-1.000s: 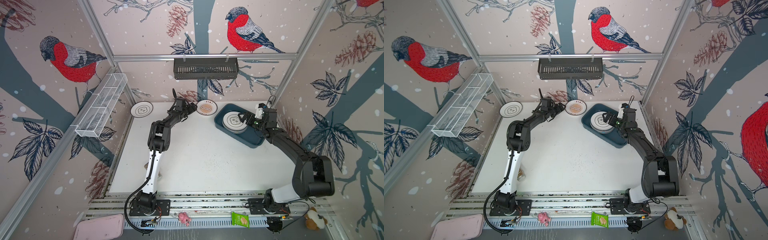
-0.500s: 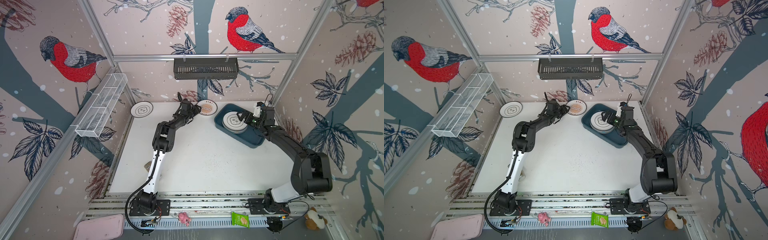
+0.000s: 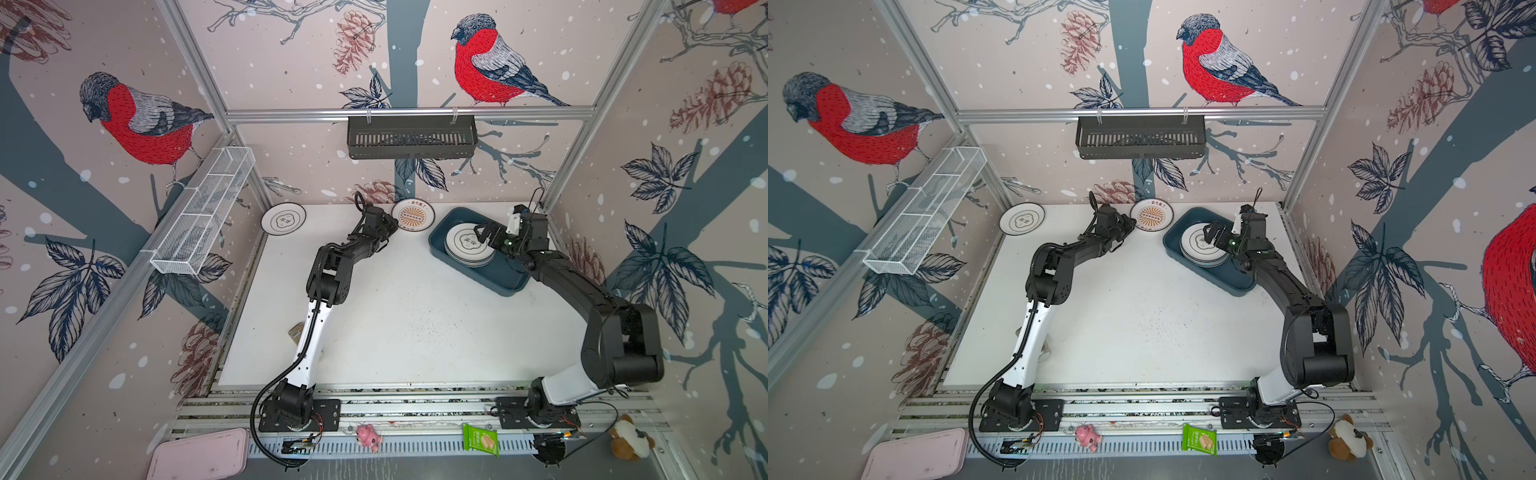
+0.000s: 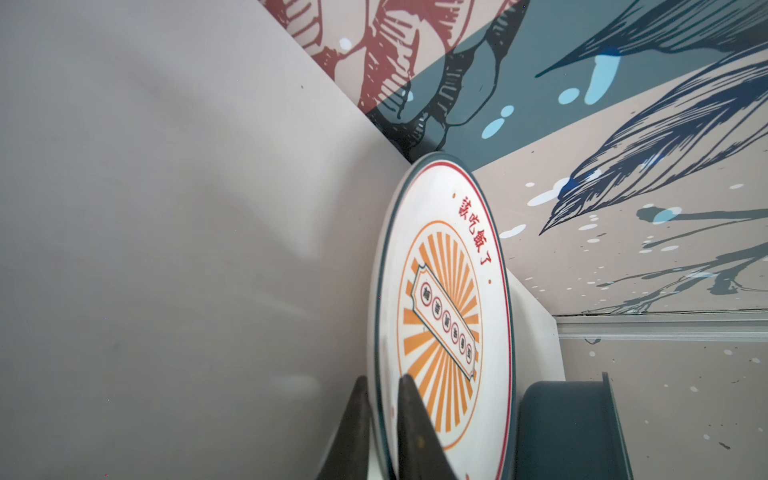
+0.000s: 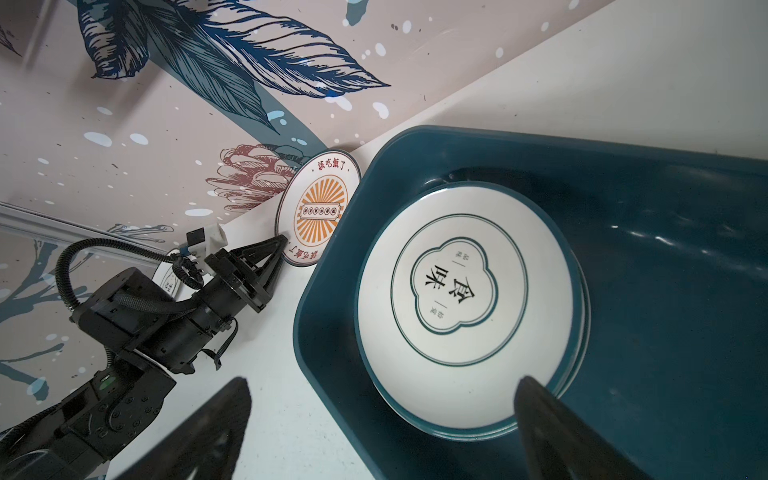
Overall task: Place the plates into the plastic bin on the countertop
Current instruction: 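Grasp the orange sunburst plate rim with the left gripper, then lift the sunburst plate with the left gripper toward the right gripper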
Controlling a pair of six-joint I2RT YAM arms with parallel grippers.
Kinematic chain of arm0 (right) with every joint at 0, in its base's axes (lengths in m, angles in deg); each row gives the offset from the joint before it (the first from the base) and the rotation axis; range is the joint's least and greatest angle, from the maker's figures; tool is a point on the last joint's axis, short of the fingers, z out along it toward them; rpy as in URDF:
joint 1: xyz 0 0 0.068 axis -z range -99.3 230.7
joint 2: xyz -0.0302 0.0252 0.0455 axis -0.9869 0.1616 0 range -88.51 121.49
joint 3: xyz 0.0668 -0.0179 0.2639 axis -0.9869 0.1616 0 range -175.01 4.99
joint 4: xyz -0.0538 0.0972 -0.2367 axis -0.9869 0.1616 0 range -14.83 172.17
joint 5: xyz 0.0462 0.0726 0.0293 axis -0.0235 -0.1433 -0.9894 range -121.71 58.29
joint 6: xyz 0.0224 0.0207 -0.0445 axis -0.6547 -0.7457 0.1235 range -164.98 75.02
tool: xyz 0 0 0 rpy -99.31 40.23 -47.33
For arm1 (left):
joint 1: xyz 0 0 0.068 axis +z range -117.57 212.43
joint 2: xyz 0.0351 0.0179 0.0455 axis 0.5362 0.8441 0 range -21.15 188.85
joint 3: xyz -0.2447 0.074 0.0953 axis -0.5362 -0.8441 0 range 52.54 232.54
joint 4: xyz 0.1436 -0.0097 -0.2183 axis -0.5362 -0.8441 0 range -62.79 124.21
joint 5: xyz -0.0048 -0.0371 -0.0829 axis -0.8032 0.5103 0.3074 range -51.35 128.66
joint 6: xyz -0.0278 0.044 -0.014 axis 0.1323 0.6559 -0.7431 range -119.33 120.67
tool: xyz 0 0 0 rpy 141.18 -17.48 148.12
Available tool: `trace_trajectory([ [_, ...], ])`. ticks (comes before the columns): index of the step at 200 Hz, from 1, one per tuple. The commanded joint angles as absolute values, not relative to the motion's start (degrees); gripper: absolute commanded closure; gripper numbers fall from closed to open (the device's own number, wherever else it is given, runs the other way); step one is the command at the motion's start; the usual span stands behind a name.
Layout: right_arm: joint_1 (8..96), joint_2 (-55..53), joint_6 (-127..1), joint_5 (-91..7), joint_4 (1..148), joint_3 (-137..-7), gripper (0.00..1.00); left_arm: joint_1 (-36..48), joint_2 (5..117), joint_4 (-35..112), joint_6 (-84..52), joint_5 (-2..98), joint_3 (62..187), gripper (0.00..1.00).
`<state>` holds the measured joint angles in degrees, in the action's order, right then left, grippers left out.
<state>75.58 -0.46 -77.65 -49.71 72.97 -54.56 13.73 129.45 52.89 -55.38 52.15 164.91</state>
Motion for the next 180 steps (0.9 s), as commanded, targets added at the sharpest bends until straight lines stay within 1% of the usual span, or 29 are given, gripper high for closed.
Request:
trace_trajectory([
  [1, 75.37, -1.28, -77.20, -48.94, 73.05, -55.03, 0.01, 14.12, 127.24, 53.44, -56.76, 52.61, 161.64, 0.90],
  [35, 75.18, -2.85, -77.65, -49.02, 72.98, -54.30, 0.01, 15.22, 121.96, 59.28, -58.29, 54.55, 154.41, 0.96],
  [84, 74.30, -6.77, -77.63, -49.03, 73.45, -52.48, 0.01, 17.35, 110.54, 65.11, -58.27, 54.87, 141.60, 1.00],
  [135, 73.27, -9.94, -77.92, -50.96, 71.65, -49.02, 0.01, 18.36, 98.87, 64.91, -55.81, 55.53, 131.58, 1.00],
  [159, 73.01, -9.50, -79.83, -54.48, 68.81, -47.76, 0.00, 18.45, 93.79, 64.06, -54.85, 57.07, 127.92, 1.00],
  [180, 72.25, -8.84, -81.19, -57.84, 66.22, -47.25, 0.01, 18.45, 90.26, 60.31, -52.74, 59.71, 127.16, 1.00],
])
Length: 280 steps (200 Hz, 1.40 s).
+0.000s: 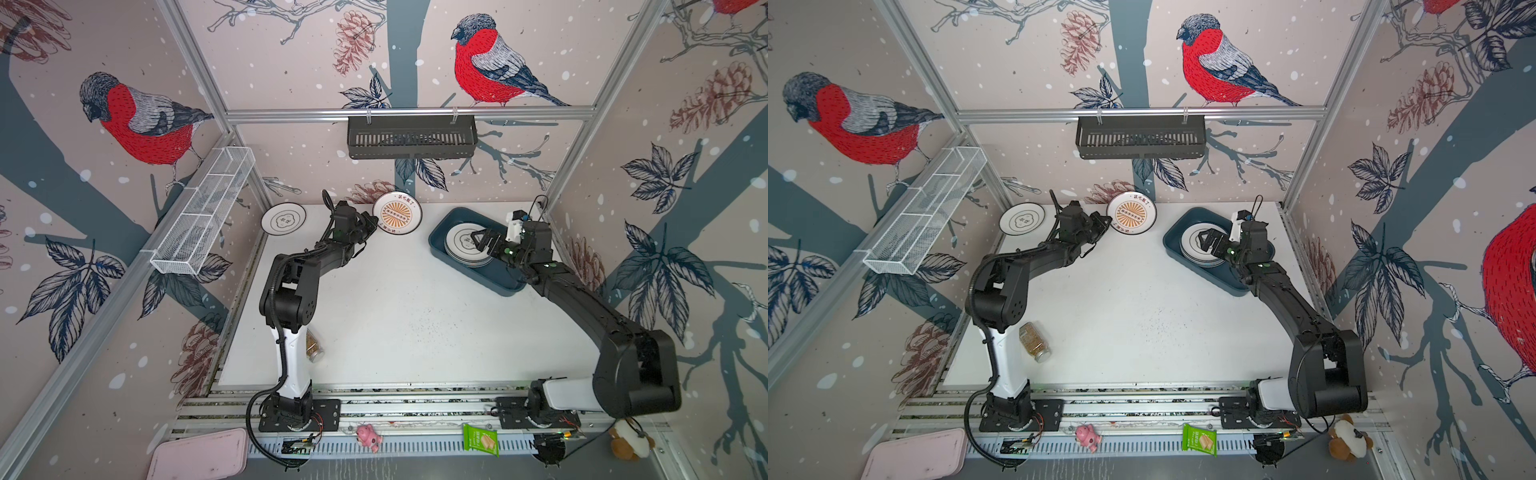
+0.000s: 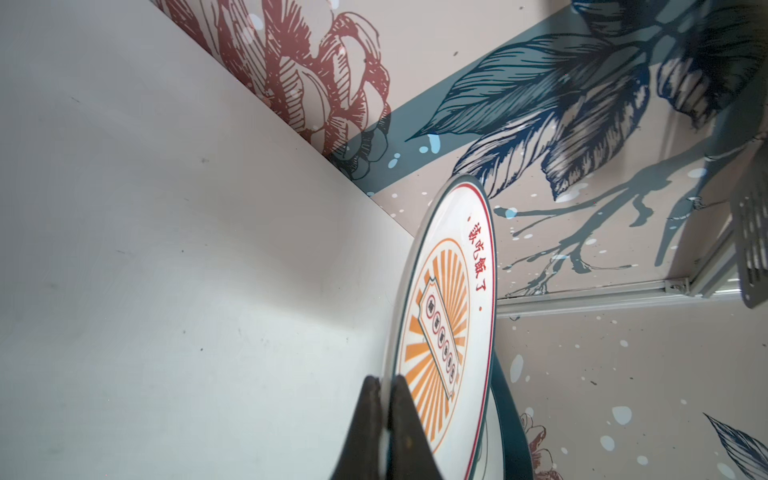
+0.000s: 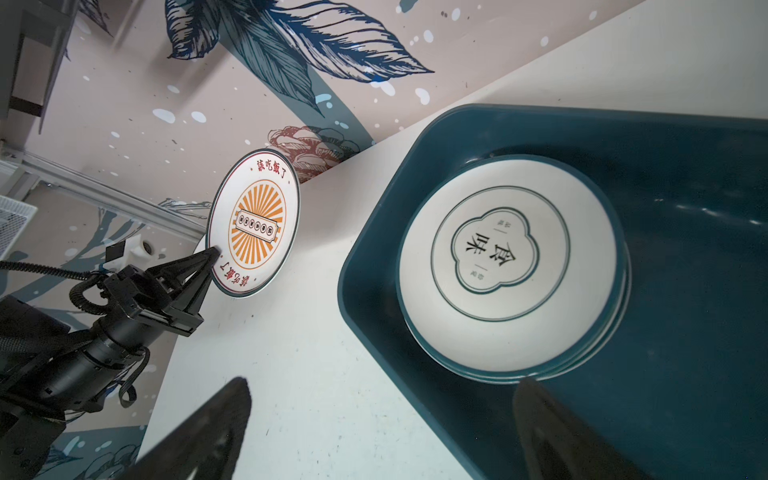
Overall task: Place the plates into the plastic bin on the countertop
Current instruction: 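Lift the sunburst plate with the left gripper toward the right gripper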
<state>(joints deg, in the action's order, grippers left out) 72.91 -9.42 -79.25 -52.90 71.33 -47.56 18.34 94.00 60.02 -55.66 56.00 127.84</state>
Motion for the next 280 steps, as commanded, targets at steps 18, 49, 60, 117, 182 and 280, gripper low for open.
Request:
trace_trajectory([
  [18, 71.49, -7.71, -82.32, -60.15, 64.56, -47.43, 0.00, 18.38, 87.39, 57.91, -51.48, 62.64, 126.15, 1.00],
  [49, 69.97, -5.56, -84.31, -63.85, 61.52, -48.33, 0.00, 18.36, 81.29, 53.00, -48.50, 64.58, 123.53, 1.00],
  [60, 69.26, -4.95, -84.69, -64.60, 60.89, -48.83, 0.00, 18.37, 79.37, 50.37, -46.99, 64.58, 123.20, 1.00],
  [117, 66.20, -2.82, -84.28, -67.43, 59.64, -51.70, 0.02, 18.22, 73.25, 43.57, -44.17, 65.82, 124.32, 1.00],
  [182, 62.96, 1.19, -84.17, -69.15, 59.26, -55.36, 0.11, 16.88, 69.58, 38.47, -42.97, 68.67, 123.71, 1.00],
  [280, 60.97, 2.89, -86.98, -68.88, 56.80, -55.27, 0.58, 16.03, 67.63, 39.58, -41.20, 72.24, 121.22, 1.00],
])
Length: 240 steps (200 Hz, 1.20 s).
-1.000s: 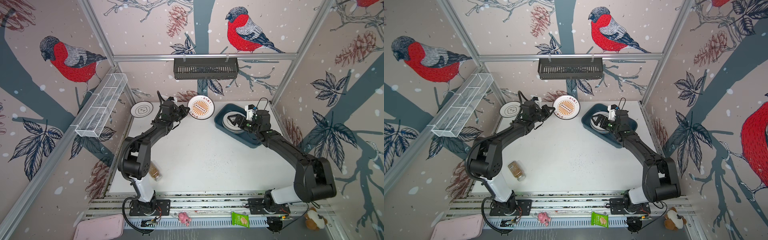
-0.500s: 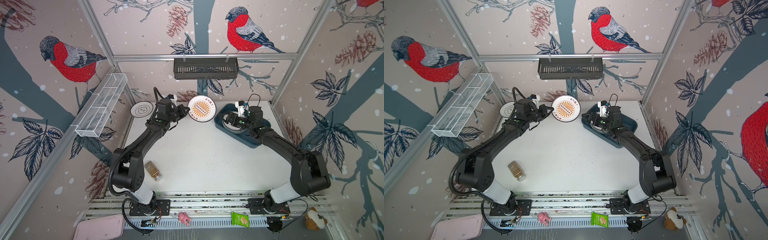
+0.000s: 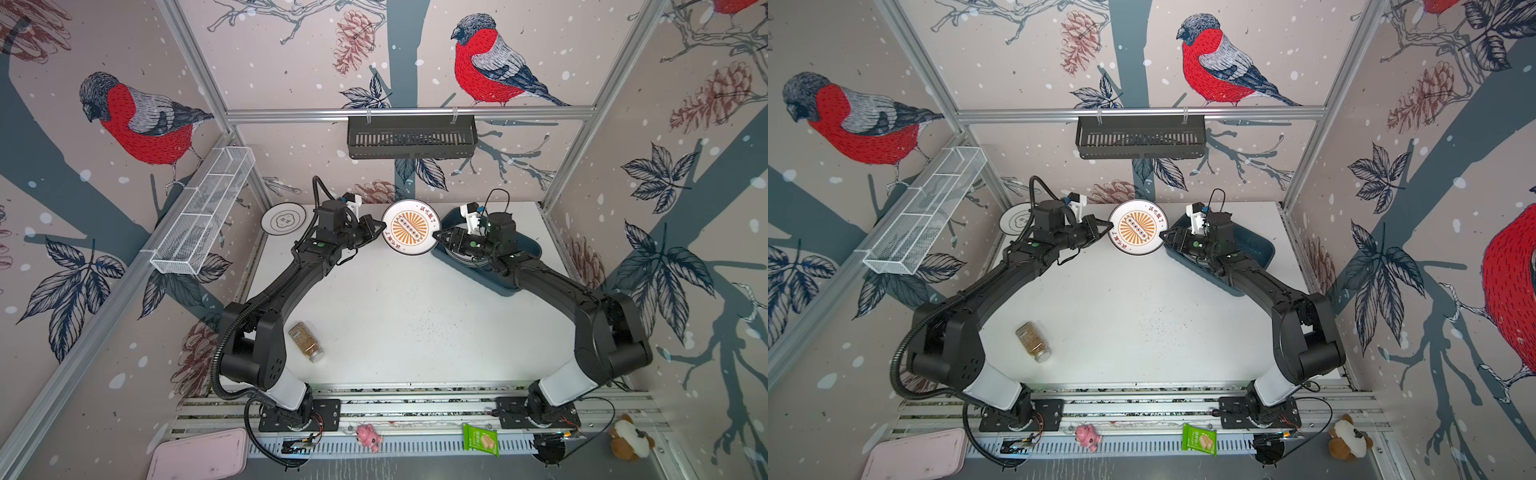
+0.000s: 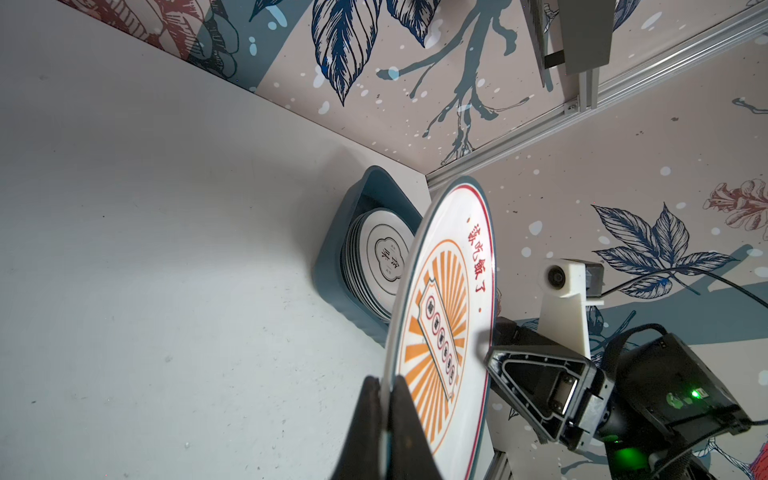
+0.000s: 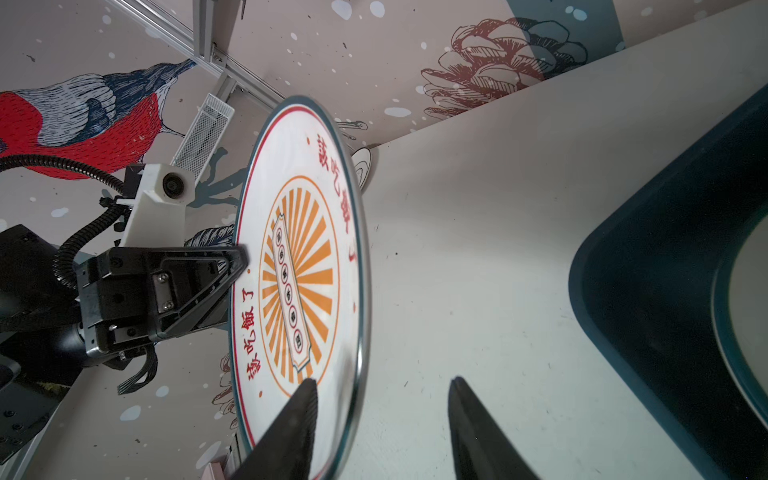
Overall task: Place the plates into the plastic bin on the countertop
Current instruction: 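Lift the sunburst plate with the left gripper toward the right gripper, then grasp the sunburst plate rim with the right gripper and open the left gripper, then lower the sunburst plate onto the bin stack with the right gripper while the left withdraws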
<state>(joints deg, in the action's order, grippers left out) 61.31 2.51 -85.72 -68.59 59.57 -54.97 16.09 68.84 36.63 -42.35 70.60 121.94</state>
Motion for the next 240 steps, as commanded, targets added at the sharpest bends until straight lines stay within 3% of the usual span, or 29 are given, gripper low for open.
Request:
trace_trajectory([
  [1, 60.90, 2.94, -87.03, -68.89, 56.80, -55.33, 0.59, 16.05, 67.58, 39.53, -41.18, 72.23, 121.15, 1.00],
  [48, 60.53, 4.38, -88.55, -70.19, 55.53, -55.47, 0.77, 16.58, 66.31, 39.80, -40.37, 72.28, 119.06, 1.00],
  [86, 60.46, 5.49, -89.37, -70.89, 55.30, -55.92, 0.89, 17.13, 66.08, 40.81, -40.72, 72.91, 118.04, 0.93],
  [121, 60.44, 5.79, -89.78, -70.91, 55.39, -56.01, 0.94, 17.33, 65.78, 40.98, -40.72, 72.69, 117.61, 0.76],
  [163, 60.95, 6.06, -90.60, -70.73, 55.34, -56.01, 0.96, 18.26, 64.76, 41.26, -40.57, 71.15, 116.73, 0.36],
  [177, 61.46, 6.16, -90.87, -70.82, 55.39, -55.84, 0.96, 18.36, 64.16, 40.35, -39.85, 69.27, 116.67, 0.27],
  [240, 65.92, 5.93, -92.01, -70.76, 55.03, -54.56, 0.97, 16.64, 59.09, 41.05, -33.12, 64.28, 115.48, 0.13],
])
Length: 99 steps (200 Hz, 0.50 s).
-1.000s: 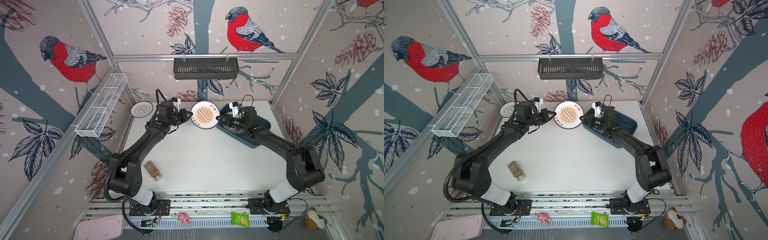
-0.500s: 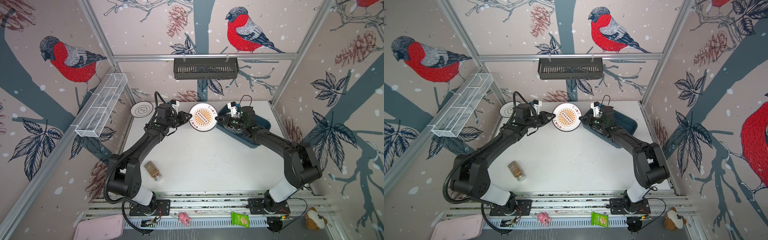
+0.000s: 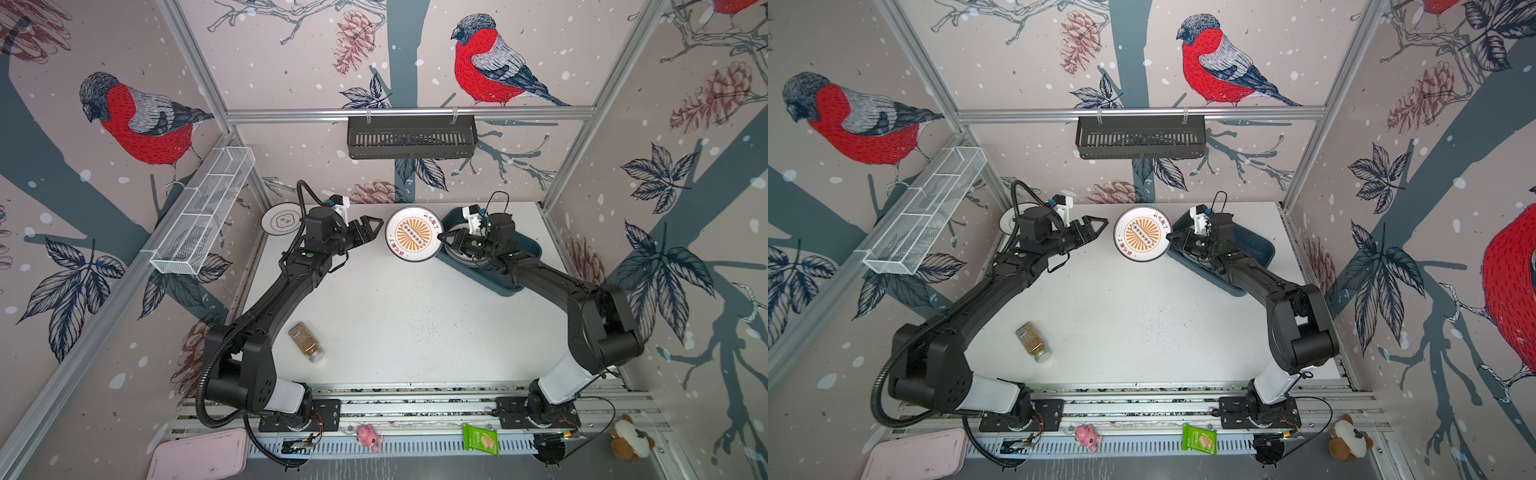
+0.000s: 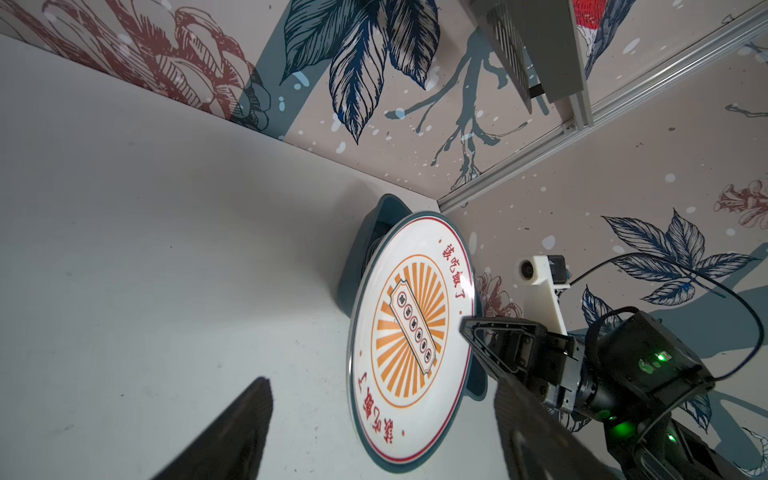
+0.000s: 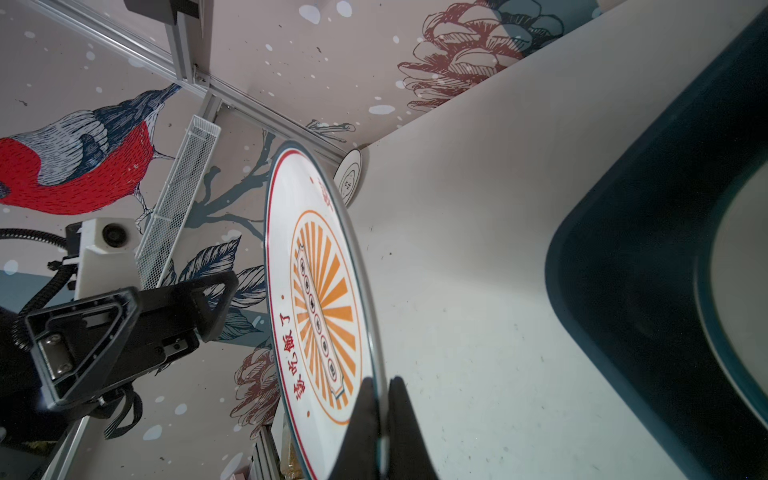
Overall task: Place the plates into the plastic bin on the countertop
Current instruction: 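Lower the sunburst plate onto the bin stack with the right gripper while the left withdraws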
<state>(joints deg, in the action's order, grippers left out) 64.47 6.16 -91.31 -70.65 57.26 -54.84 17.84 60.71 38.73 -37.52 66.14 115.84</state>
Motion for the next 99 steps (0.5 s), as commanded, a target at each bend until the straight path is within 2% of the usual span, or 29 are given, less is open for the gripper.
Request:
trace_trajectory([
  [1, 66.02, 5.95, -92.05, -70.75, 55.03, -54.53, 0.97, 16.49, 59.04, 41.10, -32.96, 64.30, 115.43, 0.13],
  [30, 69.09, 5.63, -92.35, -70.26, 55.00, -53.77, 0.97, 11.69, 58.55, 41.57, -27.82, 65.53, 115.70, 0.10],
  [43, 70.55, 5.40, -92.41, -69.69, 55.27, -53.42, 0.97, 9.51, 58.87, 41.65, -25.77, 67.29, 116.23, 0.04],
  [99, 76.90, 4.98, -92.61, -66.99, 55.13, -51.14, 0.97, 1.76, 59.74, 42.11, -19.95, 70.46, 116.02, 0.04],
])
